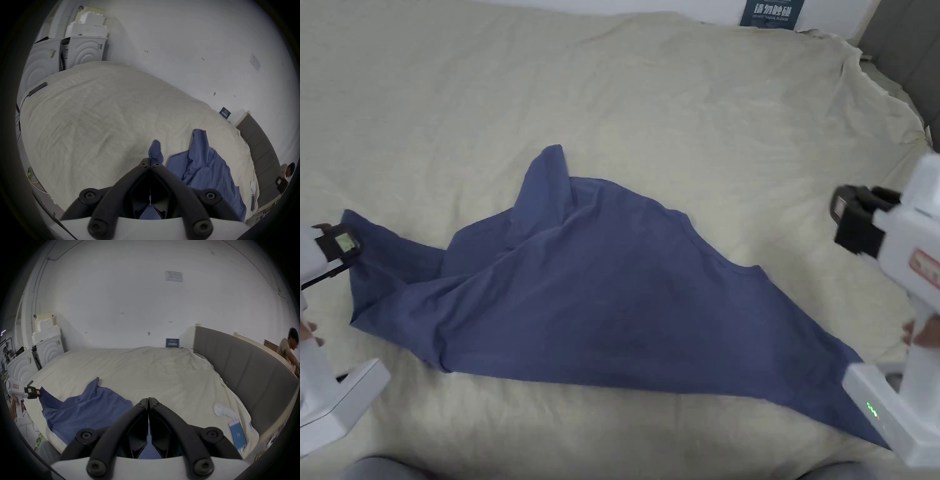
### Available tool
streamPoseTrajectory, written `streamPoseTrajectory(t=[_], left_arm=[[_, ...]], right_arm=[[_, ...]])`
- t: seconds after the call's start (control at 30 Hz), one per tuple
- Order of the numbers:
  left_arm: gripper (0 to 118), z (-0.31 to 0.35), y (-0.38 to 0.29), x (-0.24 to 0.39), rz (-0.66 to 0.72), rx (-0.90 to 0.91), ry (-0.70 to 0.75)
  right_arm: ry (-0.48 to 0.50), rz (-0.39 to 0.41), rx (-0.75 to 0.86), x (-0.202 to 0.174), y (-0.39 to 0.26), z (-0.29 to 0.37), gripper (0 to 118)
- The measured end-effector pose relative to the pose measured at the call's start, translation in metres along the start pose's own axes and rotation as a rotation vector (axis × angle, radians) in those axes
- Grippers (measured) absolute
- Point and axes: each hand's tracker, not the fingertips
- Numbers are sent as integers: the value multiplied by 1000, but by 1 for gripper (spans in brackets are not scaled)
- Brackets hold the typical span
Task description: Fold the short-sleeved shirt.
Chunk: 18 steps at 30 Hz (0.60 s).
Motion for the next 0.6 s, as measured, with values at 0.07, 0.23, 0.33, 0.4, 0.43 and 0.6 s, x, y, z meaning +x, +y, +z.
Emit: streamPoseTrajectory(t=[0.07, 0.23, 0.33, 0.4, 0.43, 0.6], left_arm=[[0, 2, -2, -1, -5, -2, 9], [0, 1, -10, -1, -26, 2, 19], [0, 4, -12, -1, -27, 7, 19], [0, 5, -14, -3, -30, 10, 29], [0, 5, -14, -5, -29, 12, 30], [0, 4, -17, -18, 6, 11, 52]], right_arm=[[49, 15, -62, -8, 25, -29, 0], [136, 53, -258, -42, 74, -128, 15], [169, 123, -395, -69, 81, -192, 100], [149, 167, -457, -83, 79, -228, 112], [143, 195, -505, -90, 74, -249, 112], [47, 267, -630, -118, 36, -316, 110]])
